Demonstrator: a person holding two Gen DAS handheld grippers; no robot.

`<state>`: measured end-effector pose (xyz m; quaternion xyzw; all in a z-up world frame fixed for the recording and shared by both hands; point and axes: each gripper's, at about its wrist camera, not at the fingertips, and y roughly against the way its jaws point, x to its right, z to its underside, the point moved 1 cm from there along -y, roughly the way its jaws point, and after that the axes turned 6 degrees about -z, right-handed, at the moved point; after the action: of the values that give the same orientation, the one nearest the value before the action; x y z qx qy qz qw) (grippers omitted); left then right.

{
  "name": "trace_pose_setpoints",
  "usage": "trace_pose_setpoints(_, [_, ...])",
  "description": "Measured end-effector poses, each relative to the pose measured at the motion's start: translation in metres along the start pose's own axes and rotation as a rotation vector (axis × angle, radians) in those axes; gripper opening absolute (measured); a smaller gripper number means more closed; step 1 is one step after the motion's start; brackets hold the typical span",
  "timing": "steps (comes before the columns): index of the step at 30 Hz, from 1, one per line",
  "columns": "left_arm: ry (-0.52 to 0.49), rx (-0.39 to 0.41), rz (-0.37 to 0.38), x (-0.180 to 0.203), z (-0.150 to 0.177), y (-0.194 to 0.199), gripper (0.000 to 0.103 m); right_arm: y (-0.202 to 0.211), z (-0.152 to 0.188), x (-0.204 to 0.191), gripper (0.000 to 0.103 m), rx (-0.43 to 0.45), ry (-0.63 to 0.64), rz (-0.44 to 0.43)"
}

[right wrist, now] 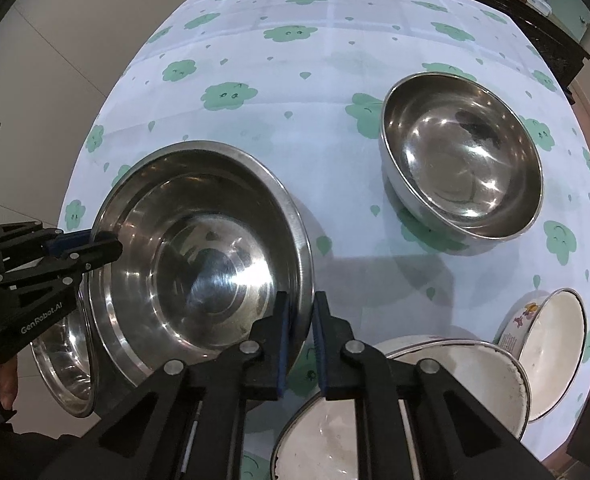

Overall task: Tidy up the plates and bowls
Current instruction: 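Lift the large steel bowl by its rim with both tools together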

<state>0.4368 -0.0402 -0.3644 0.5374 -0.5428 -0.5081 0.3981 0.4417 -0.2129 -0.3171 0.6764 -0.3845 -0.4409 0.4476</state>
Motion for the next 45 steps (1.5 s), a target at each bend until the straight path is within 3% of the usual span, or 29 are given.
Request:
trace_pose_setpoints(28, [0.012, 0.087, 0.005, -0.006, -0.002, 0.052, 0.013, 0.034, -0.008, -0.005, 0.012, 0.051, 0.002, 0.013])
trace_pose_setpoints(45, [0.049, 0.139, -0.016, -0.025, 0.016, 0.091, 0.013, 0.066, -0.008, -0.034, 0.012, 0.084, 0.054, 0.007])
